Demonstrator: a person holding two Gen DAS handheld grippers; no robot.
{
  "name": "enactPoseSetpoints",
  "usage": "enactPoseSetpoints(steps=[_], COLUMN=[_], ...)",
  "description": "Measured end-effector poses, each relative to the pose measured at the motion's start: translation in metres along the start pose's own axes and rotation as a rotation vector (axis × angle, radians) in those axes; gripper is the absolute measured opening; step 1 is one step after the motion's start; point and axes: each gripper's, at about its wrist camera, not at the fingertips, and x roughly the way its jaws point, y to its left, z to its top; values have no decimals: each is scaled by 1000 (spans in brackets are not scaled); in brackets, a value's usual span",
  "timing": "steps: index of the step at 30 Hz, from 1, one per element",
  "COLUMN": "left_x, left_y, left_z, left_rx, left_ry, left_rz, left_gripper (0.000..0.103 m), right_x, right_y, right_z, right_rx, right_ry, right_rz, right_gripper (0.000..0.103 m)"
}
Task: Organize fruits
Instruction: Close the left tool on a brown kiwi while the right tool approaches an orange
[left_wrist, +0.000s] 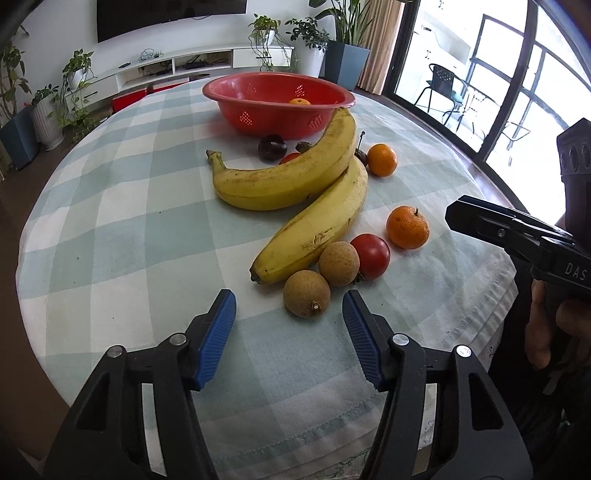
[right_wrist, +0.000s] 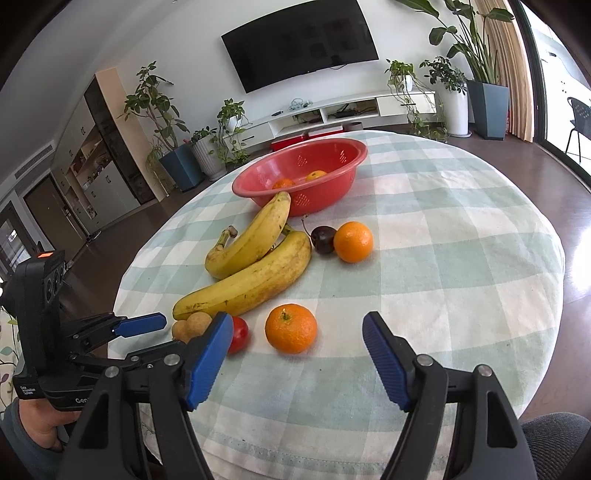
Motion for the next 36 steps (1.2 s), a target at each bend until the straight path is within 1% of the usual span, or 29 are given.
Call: enactPoseSetpoints(steps=[4,7,8,15,21,27,28,30,32,34,36], left_x=[5,10,11,15,17,17,17,16,15,15,15], left_y=[-2,-2,-2,-3,-2,-6,-6,-6,-8,-13,-15], left_z=[2,3,3,3,4,3,2,2,0,-2,-4], left_rx=[15,18,17,29,32,66,67,62,63,74,72], left_ry=[5,15,18,18,14,14,15,14,13,14,11], left_rz=[-7,-19,-22,-25,-24,11,19,19,19,40,35], left_gripper=[58,49,48,48,44,40,38,37,31,31,31], right_x=[0,0,0,-1,-2,-2,-1,0,0,1,1], right_y=[0,-1,-1,-1,-1,0,-1,0,0,0,0], right_z=[-1,-1,-1,-1,0,0,0,-1,-1,-1,-1], right_rx=[1,-1,-1,-2,-6,-6,-6,-5,-5,-4,-3], right_ry=[-3,-4,-5,-5,0,0,0,2,2,4,4], right_rz=[2,3,2,2,3,2,1,-1,-3,-3,-5], right_gripper=[76,76,75,75,73,73,73,73,73,73,73])
